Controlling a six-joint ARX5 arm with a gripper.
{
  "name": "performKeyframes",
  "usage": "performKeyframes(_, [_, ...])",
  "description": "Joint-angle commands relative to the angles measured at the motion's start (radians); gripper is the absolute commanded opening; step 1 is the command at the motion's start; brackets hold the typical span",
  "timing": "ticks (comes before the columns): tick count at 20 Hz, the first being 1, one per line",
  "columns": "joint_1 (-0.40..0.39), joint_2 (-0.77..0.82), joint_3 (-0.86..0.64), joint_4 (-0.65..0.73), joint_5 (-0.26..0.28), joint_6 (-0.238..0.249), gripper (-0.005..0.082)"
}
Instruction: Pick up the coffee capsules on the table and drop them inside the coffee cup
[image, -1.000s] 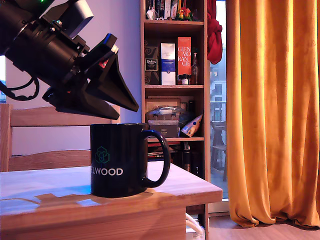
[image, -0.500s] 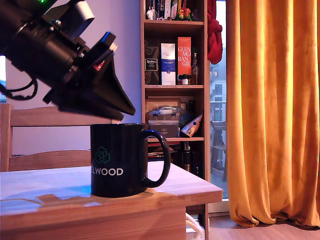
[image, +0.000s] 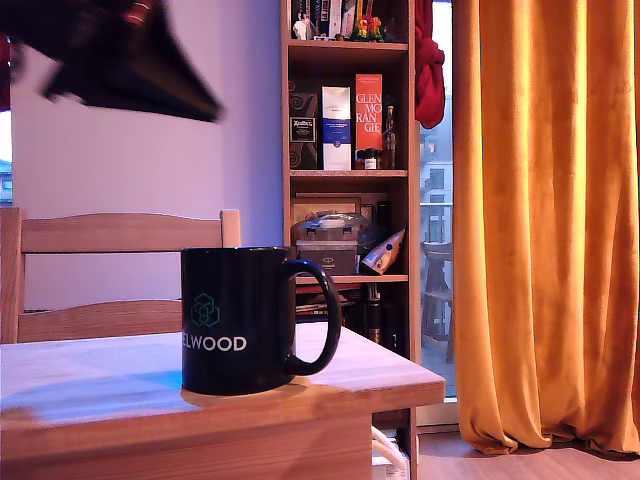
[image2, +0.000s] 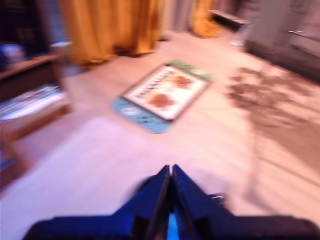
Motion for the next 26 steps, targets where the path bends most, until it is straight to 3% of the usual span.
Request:
performKeyframes(1, [0.04,-0.019,0.001,-0.018,0.006,0.029,-0.002])
performKeyframes(4, [0.136,-0.044,0.001,-0.052,0.011,0.051,-0.002])
performKeyframes(13, [0.377,-0.128,0.0,-0.143,0.017,0.054,-0.002])
performKeyframes(15, [0.398,-0.142,0.0,-0.158,0.021,0.076,-0.002])
performKeyframes(26, [0.447,-0.266,-0.075,-0.15,0.019,0.078,-0.002])
